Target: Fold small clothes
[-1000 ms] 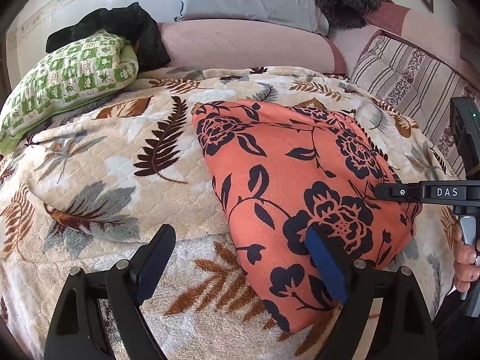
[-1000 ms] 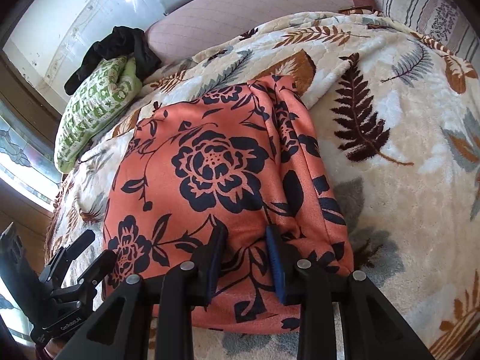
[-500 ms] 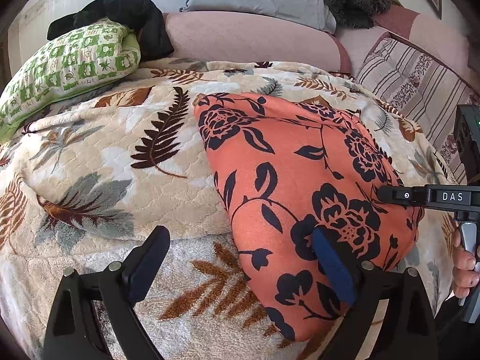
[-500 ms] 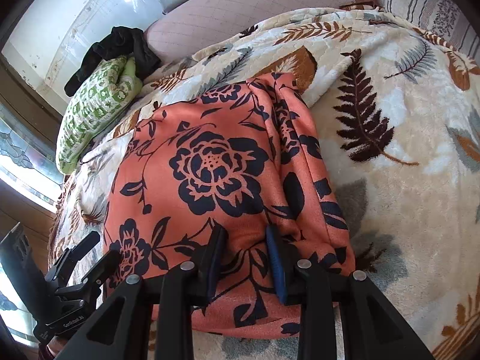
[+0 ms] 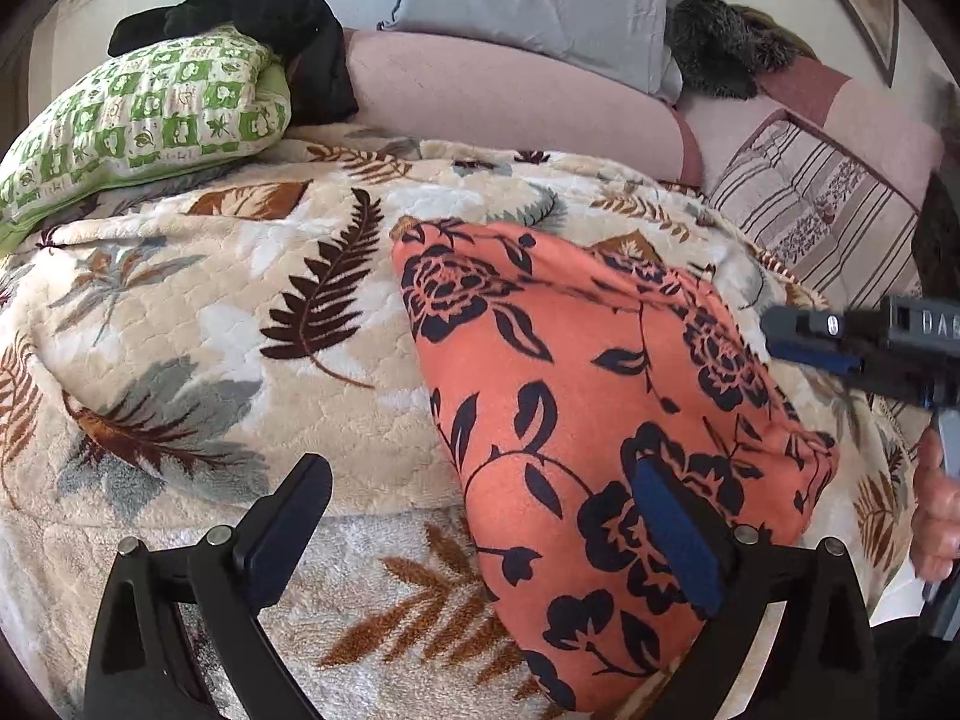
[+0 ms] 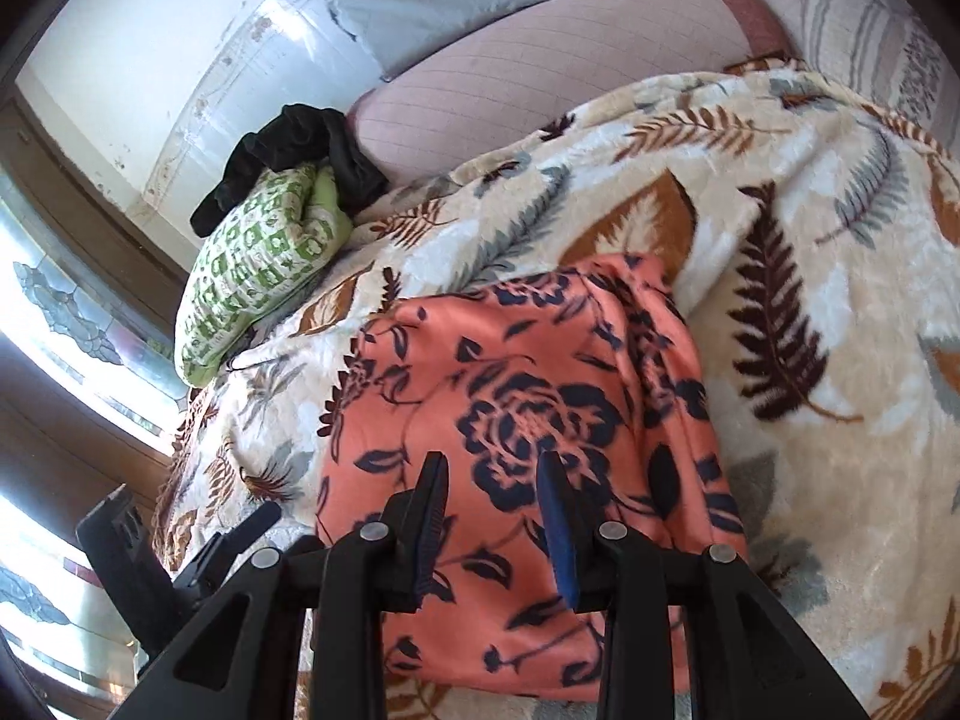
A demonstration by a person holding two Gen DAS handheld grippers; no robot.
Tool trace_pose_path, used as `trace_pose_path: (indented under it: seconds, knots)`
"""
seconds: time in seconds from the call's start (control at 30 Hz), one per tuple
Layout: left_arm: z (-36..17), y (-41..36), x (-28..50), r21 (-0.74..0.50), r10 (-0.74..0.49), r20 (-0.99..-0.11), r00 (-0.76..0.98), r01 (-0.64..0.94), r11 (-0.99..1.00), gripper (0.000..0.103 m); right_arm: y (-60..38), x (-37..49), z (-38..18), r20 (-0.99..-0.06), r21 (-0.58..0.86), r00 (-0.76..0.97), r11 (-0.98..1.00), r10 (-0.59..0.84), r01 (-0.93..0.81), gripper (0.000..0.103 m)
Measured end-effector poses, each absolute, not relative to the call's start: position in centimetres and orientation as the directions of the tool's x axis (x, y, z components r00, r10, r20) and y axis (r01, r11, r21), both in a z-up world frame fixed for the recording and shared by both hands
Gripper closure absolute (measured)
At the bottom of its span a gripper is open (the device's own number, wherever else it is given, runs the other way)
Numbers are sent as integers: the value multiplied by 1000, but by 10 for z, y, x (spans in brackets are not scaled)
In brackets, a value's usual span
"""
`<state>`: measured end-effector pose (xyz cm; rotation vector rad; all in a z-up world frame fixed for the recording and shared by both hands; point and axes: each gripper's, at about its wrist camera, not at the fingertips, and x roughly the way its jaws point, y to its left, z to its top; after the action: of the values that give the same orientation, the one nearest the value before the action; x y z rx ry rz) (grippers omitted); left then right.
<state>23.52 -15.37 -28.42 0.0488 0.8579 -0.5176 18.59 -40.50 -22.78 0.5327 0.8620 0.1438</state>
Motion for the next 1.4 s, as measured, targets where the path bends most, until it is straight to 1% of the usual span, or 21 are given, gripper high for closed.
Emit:
trace_pose_path:
  seconds: [0.07,0.1,0.13,0.23,0.27,0.3,0.37,0.43,0.53,0.6,0.67,0.7,0.73,0.83,0.9,1.0,1.1,1.2,1.3,1.33,1.4]
  knots:
    - [-296,-159,238,-143,-384,-771,508,450,882,3,-390,212,-223,-704,470,638,878,311,92,69]
    - [-298,-157,239,-161,-393,-769,504,442,882,2,-383,231,-226,-722,466,615,880,317,94,69]
    - [-298,-155,240,-181,-403,-769,496,436,882,2,-380,251,-235,-750,461,578,881,322,107,69]
    - [-299,-153,242,-195,-409,-773,485,432,881,2,-377,310,-278,-857,347,459,921,234,178,70]
    - [-299,-153,243,-200,-411,-775,480,431,880,2,-379,322,-288,-862,363,438,914,256,179,70]
    - [-299,-153,243,-209,-415,-777,474,428,880,2,-381,330,-285,-858,377,442,906,264,191,70]
    - [-298,-153,245,-219,-417,-781,466,421,880,2,-378,341,-266,-859,369,447,908,251,198,69]
    - [-298,-154,245,-223,-418,-783,461,419,880,2,-362,349,-244,-821,390,492,914,291,110,69]
    - [-299,-153,247,-236,-425,-784,453,415,879,2,-332,361,-235,-790,446,471,895,392,4,69]
    - [-299,-154,246,-232,-424,-782,456,419,878,2,-310,376,-253,-798,470,409,882,442,-36,69]
    - [-299,-154,247,-214,-410,-781,472,415,884,2,-297,390,-286,-843,441,337,898,419,-15,70]
    - [-299,-154,248,-217,-417,-779,469,421,881,2,-297,391,-292,-825,463,354,886,440,-23,70]
    - [-299,-154,248,-220,-418,-780,465,423,879,2,-301,389,-289,-799,489,387,872,460,-29,70]
    - [-297,-157,245,-197,-405,-777,482,425,884,2,-318,369,-274,-770,531,421,848,479,7,70]
    - [-296,-158,243,-177,-395,-773,496,429,886,2,-328,347,-260,-767,503,462,865,446,0,70]
    - [-296,-159,240,-163,-387,-768,510,429,889,2,-350,308,-237,-731,507,525,862,437,-11,70]
    - [-296,-160,238,-154,-382,-764,520,429,890,2,-366,267,-225,-728,457,580,889,365,14,70]
    - [-296,-161,237,-145,-380,-759,529,431,891,2,-375,236,-231,-761,410,572,910,308,56,70]
    - [-297,-162,238,-141,-380,-758,529,437,888,2,-384,219,-259,-794,404,532,909,293,101,70]
    - [-298,-162,237,-137,-378,-758,532,437,889,2,-387,217,-271,-788,430,527,897,317,104,70]
    - [-297,-162,236,-134,-379,-753,538,439,889,2,-389,214,-275,-768,446,551,890,327,94,70]
